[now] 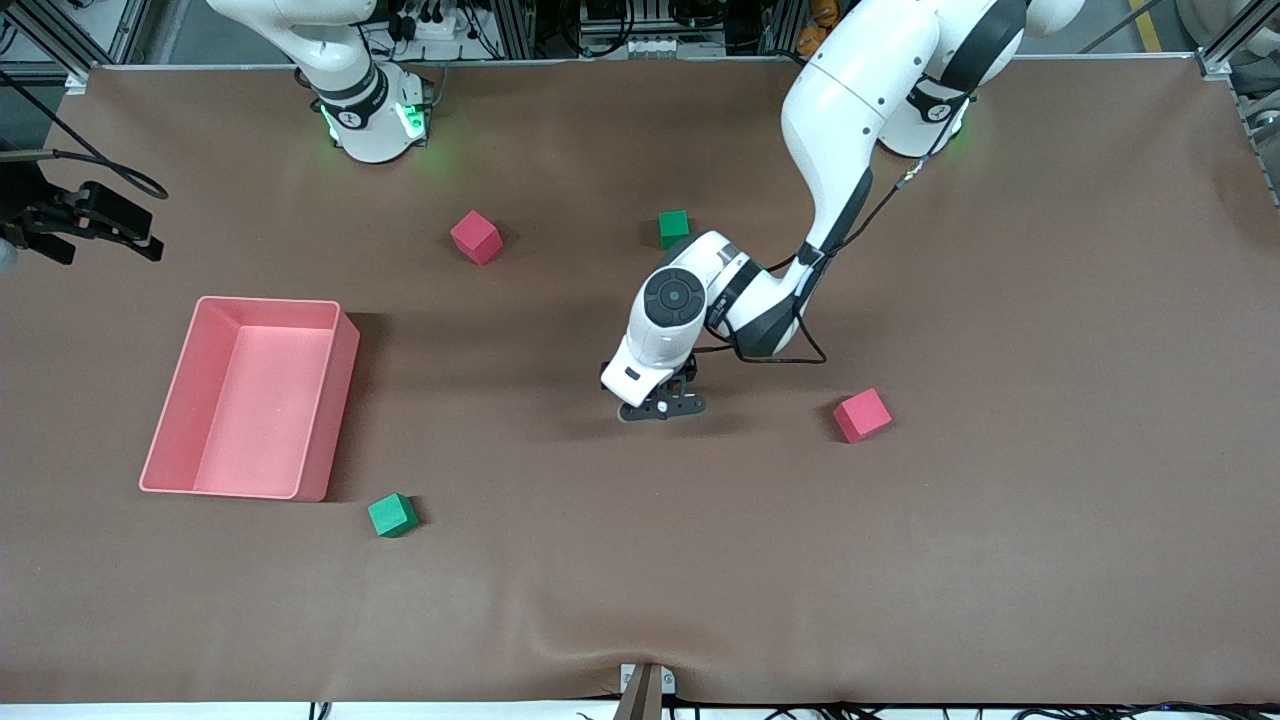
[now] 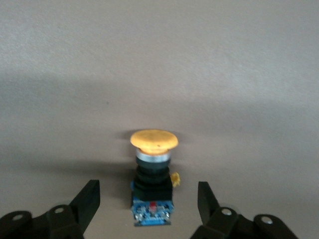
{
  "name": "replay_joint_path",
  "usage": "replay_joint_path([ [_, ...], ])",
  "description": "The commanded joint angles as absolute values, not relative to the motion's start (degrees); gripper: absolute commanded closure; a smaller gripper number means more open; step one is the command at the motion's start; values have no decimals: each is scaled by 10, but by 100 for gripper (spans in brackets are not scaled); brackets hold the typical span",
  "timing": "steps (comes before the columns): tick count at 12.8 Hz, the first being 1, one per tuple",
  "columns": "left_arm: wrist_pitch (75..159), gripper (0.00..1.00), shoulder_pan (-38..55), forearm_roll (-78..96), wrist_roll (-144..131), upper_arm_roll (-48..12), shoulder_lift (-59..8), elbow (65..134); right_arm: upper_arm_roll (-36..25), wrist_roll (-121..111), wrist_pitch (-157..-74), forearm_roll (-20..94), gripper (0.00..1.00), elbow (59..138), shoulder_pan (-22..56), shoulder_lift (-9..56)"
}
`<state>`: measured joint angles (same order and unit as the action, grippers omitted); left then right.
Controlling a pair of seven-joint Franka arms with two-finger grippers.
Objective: Place and upright button with both arms
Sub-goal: 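Lower the left gripper around the button, then grasp the button with the left gripper and lift it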
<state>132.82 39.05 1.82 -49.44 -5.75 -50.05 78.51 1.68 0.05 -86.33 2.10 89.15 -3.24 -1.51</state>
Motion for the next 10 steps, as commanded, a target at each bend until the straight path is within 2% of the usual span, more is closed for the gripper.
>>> replay_joint_path([
  [1, 1341, 13, 403, 4, -506, -49, -518, 771, 23, 29, -858, 28, 0, 888, -40, -11],
  [5, 1341, 14, 403, 4, -506, -50, -518, 771, 28, 55, -841, 25, 0, 887, -31, -13],
  [10, 1341, 25, 403, 3, -506, -49, -519, 773, 26, 55, -842, 23, 0, 887, -20, -11],
])
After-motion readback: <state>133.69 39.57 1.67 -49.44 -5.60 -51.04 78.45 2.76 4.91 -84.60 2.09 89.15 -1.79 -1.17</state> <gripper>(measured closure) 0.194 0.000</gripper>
